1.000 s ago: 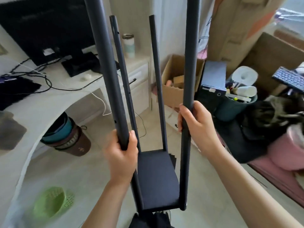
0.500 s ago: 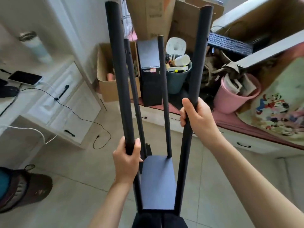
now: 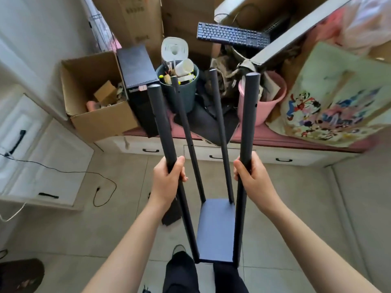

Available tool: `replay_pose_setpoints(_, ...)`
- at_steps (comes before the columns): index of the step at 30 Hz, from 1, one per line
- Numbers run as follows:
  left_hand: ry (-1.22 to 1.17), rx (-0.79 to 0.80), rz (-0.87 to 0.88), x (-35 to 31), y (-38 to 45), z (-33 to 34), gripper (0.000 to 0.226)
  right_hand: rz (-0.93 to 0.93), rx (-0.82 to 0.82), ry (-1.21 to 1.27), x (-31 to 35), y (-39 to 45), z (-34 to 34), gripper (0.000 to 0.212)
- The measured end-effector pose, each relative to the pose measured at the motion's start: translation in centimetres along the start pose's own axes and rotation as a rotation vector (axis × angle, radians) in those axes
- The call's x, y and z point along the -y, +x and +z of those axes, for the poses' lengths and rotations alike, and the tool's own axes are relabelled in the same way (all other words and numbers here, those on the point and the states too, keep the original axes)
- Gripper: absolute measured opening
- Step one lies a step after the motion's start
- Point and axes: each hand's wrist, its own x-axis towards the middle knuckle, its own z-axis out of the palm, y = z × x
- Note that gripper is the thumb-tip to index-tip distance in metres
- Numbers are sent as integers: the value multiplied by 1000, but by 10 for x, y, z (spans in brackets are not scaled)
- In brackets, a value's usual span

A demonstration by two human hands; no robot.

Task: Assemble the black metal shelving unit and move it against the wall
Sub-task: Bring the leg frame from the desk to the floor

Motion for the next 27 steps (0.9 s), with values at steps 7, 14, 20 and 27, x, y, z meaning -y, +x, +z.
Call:
replay_pose_setpoints(7, 207, 86, -74, 24, 16, 79, 11, 88, 66, -79, -52, 31, -79, 18)
replay_pose_setpoints(14, 396, 127, -151, 71, 38, 118, 9, 207, 80, -97, -112, 68, -113, 16)
replay_pose_setpoints(20, 422, 113, -232, 119, 64, 136, 13, 282, 75, -116, -158, 95, -112, 15)
replay_pose_setpoints(27, 457, 3, -269, 178, 87, 150, 26, 400, 34, -77, -213, 120, -84, 17)
